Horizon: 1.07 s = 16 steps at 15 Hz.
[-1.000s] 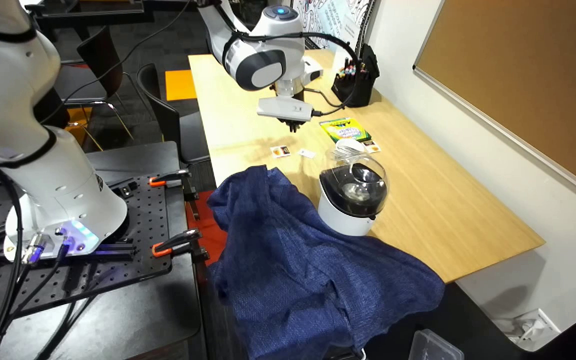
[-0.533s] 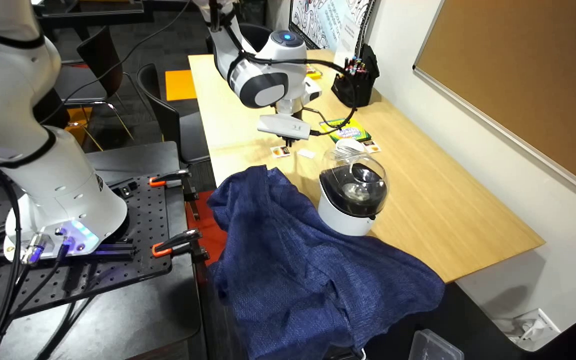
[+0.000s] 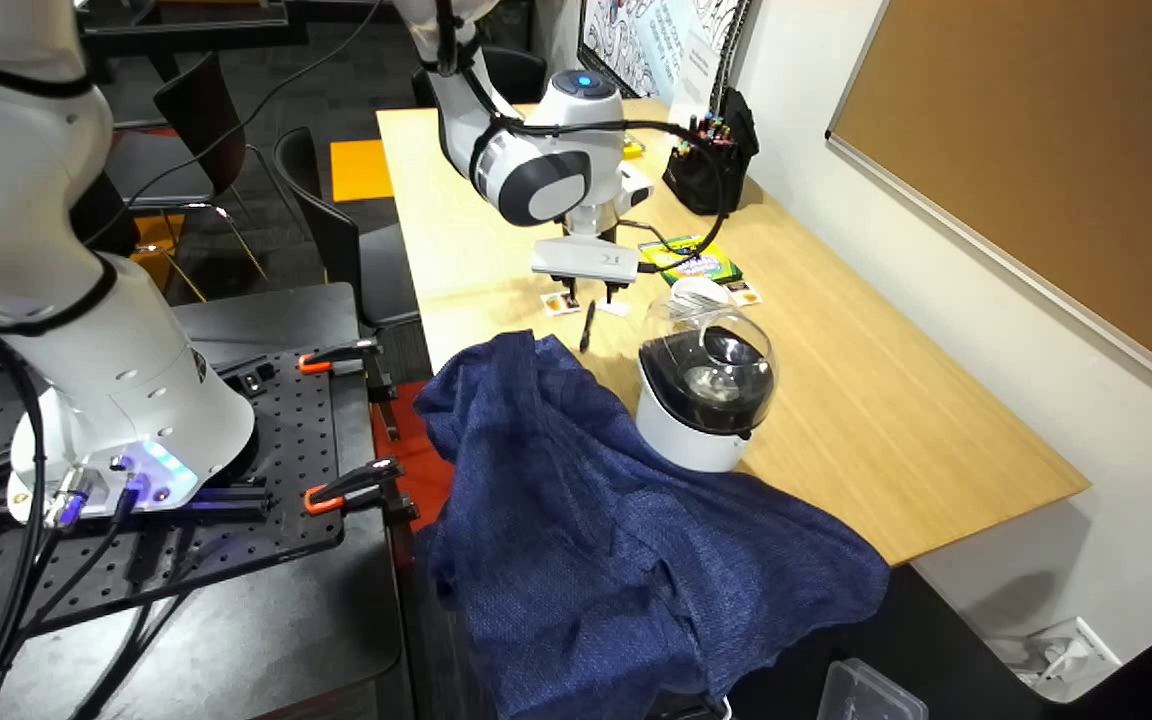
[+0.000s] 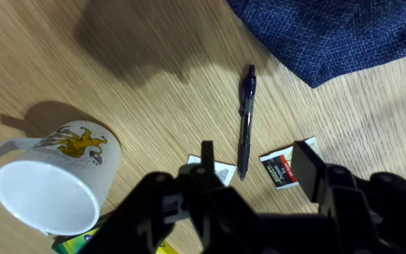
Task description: Pick up the pen from the mug cup and put it on the table.
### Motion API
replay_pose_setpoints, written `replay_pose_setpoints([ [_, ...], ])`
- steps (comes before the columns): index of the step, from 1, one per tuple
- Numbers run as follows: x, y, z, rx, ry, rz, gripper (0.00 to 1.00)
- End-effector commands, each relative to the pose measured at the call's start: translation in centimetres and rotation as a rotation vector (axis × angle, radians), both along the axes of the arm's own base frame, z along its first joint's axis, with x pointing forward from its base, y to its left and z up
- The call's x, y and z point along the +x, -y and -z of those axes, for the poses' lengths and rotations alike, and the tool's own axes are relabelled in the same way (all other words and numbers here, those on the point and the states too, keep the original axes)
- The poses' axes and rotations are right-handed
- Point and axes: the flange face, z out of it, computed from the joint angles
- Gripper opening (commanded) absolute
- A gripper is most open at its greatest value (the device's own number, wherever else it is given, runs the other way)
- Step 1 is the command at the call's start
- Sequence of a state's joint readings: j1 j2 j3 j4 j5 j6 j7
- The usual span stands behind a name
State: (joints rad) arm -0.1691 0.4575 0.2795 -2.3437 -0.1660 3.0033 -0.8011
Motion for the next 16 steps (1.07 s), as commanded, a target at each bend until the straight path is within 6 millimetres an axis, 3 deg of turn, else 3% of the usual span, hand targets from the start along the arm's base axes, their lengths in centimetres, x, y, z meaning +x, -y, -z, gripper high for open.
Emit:
replay_pose_setpoints([
  [1, 0.4, -0.4, -2.2, -0.057, 0.035, -0.017, 0.92],
  [3, 0.2, -0.6, -3.8, -0.078, 0.062, -0.023, 1.0],
  [8, -0.4, -0.9, -8.7, -0.082, 0.154, -0.009, 1.0],
  [13, -1.4, 1.1, -14.1, -0.094, 0.264, 0.063, 1.0],
  [16, -2.0, 2.1, -15.9, -0.102, 0.308, 0.08, 1.0],
])
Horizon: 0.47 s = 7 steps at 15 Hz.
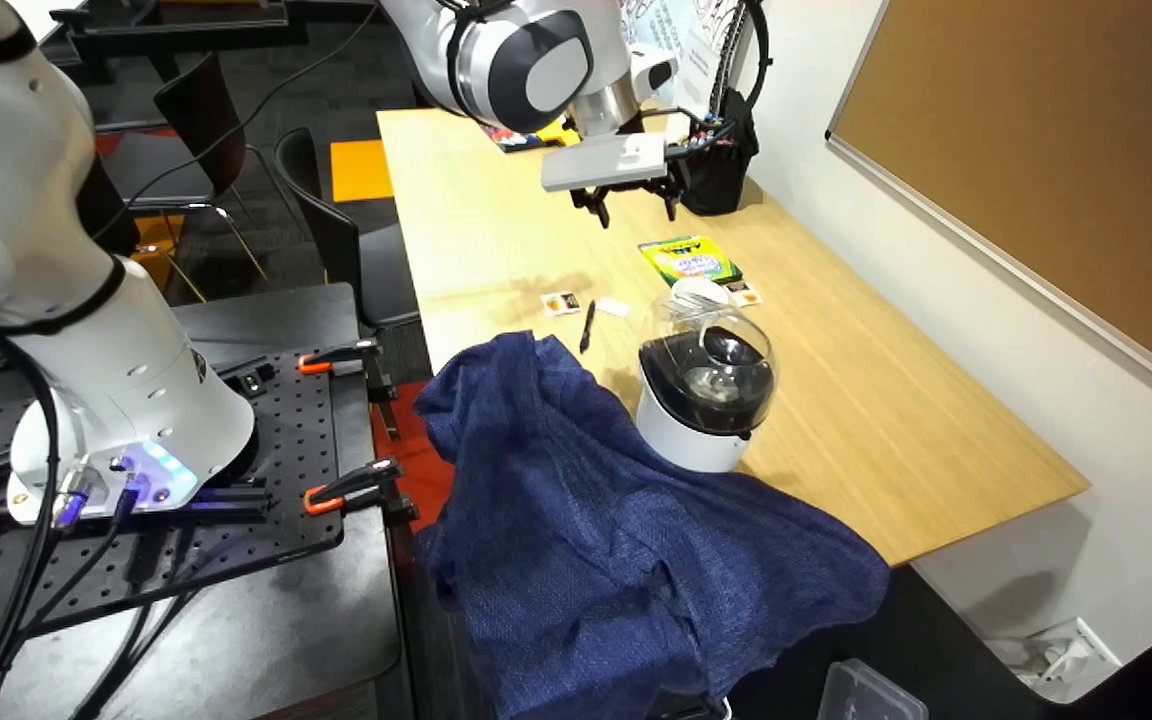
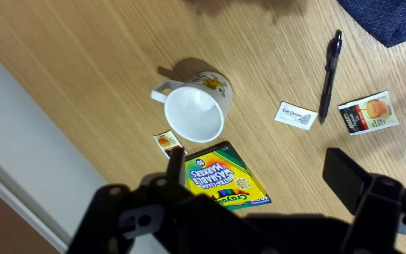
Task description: Pick up the pen from the mug cup and put it on the table.
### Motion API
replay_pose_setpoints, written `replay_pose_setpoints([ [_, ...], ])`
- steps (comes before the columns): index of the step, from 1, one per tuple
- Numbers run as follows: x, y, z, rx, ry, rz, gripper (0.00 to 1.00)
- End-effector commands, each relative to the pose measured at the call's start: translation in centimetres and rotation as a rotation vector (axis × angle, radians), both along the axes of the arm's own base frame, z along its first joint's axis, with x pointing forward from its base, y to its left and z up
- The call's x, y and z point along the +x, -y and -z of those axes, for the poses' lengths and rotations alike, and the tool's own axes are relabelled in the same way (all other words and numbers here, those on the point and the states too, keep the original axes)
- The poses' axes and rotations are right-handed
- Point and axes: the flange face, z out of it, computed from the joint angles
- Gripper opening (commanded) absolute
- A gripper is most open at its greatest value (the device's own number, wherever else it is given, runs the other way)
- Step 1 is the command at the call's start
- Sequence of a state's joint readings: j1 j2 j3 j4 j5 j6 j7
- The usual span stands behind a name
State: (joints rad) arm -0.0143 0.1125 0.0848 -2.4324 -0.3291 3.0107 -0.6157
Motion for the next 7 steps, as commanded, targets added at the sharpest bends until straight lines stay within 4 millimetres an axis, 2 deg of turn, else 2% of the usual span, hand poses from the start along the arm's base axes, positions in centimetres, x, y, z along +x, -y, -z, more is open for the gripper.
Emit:
replay_pose_setpoints([
  [1, -0.28, 0.29, -0.66, -0.003, 0.015, 0.01, 1.0],
  [3, -0.8, 0.65, -1.49, -0.007, 0.027, 0.015, 1.0],
  [7, -1.14, 0.64, -1.44, -0.007, 0.025, 0.014, 1.0],
])
